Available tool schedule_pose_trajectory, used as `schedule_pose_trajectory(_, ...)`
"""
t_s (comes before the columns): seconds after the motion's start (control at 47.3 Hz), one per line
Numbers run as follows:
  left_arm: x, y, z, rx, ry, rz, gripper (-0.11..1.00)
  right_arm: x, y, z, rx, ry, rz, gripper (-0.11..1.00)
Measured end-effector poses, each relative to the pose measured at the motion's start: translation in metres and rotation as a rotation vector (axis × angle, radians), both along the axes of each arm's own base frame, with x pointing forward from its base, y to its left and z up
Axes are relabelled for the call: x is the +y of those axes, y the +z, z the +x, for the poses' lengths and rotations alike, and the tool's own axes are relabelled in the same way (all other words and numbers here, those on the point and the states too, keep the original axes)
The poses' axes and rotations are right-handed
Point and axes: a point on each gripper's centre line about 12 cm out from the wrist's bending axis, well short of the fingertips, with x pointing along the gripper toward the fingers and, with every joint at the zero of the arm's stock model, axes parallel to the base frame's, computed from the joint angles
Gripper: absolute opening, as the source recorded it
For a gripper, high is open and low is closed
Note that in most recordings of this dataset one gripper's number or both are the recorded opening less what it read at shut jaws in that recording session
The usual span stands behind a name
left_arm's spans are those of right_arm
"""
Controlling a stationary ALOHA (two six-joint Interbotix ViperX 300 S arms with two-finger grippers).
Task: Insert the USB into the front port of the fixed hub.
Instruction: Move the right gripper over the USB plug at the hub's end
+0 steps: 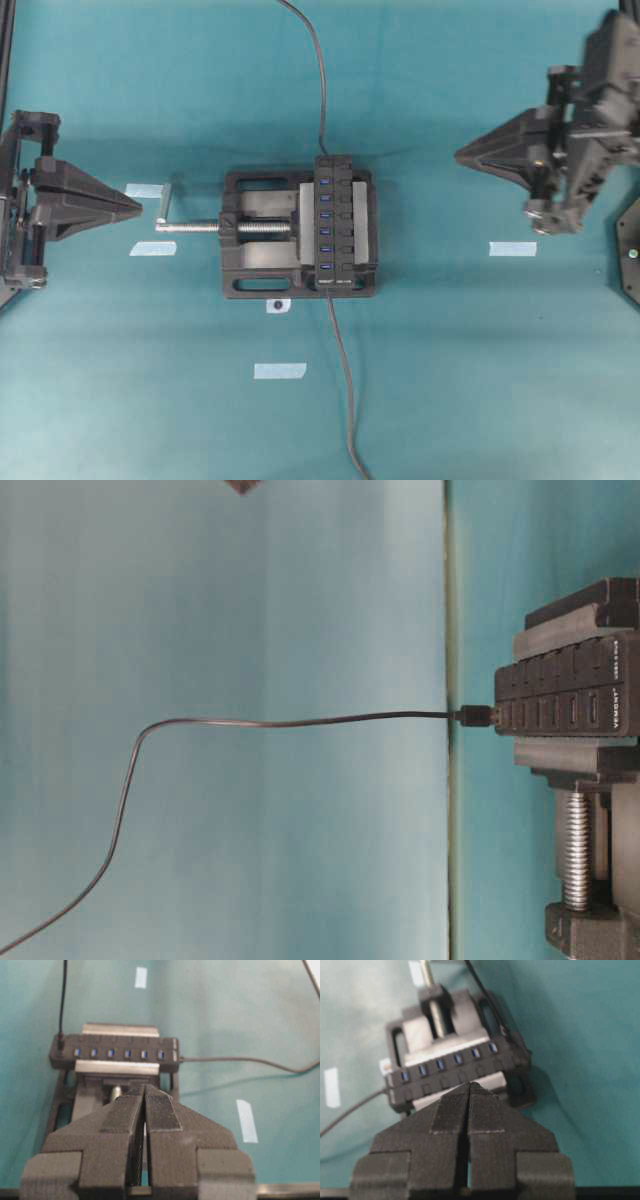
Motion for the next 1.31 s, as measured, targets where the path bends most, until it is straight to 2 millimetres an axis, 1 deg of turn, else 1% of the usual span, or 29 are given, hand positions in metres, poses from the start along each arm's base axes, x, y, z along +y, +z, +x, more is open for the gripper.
schedule_pose_trajectory(0.317,0.000,-0.001,0.000,0.009,0.000,-0.002,0.00,-0.011,-0.012,0.020,0.072,-0.020,0.007,-0.06)
schedule_pose_trajectory(0.655,0.000,-0.003,-0.001,0.025,0.000,0.000,0.00,-0.017,-0.032,0.045,0.157,-0.015,0.005,-0.06)
schedule_pose_trajectory(1.163,0.000,-0.003,-0.001,0.023,0.000,0.000,0.00,-0.027,-0.052,0.084,0.253,0.053,-0.080,-0.06)
schedule_pose_trajectory(1.311,0.000,-0.003,-0.001,0.023,0.001,-0.002,0.00,-0.029,-0.061,0.094,0.284,0.078,-0.102,-0.05)
